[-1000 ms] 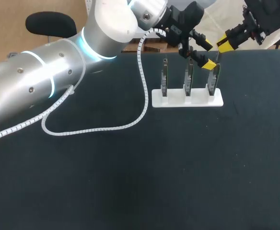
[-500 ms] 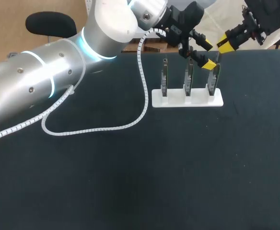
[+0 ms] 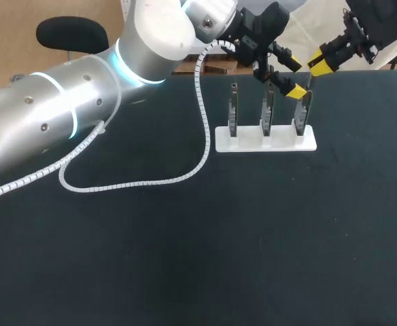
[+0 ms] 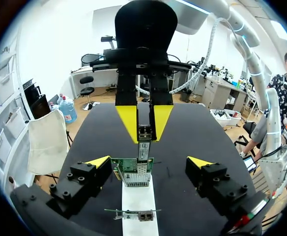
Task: Pick up the optical module with the left hand, and insert it into the network port with the right hand.
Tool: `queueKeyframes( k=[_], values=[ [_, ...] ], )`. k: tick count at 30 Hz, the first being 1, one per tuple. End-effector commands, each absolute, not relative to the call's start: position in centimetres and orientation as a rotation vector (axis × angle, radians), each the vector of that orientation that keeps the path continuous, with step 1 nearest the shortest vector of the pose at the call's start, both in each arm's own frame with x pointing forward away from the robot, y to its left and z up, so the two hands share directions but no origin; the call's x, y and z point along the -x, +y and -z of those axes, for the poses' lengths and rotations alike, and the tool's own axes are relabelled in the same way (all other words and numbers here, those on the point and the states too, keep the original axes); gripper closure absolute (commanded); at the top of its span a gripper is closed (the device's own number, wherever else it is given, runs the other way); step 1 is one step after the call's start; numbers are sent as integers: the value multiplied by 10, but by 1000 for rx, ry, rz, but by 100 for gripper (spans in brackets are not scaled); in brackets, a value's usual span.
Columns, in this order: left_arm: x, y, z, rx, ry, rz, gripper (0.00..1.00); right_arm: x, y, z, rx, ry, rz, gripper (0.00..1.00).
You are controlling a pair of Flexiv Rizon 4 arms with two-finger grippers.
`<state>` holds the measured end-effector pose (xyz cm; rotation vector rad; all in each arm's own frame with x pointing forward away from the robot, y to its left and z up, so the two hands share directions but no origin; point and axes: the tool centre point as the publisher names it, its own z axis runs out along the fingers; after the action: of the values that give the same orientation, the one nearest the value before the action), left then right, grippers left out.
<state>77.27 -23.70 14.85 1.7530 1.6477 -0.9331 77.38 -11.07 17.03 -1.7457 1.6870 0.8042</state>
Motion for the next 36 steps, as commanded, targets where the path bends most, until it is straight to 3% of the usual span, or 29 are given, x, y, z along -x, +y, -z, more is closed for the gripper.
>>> queueKeyframes(
  k=[1,36],
  values=[
    [-771,-236,-148,-1752,1647,929,0,-772,-110,-166,1740,1691,-804,100],
    [-771,-236,-148,-1752,1647,929,0,-774,-108,-172,1696,1679,-765,100]
  ],
)
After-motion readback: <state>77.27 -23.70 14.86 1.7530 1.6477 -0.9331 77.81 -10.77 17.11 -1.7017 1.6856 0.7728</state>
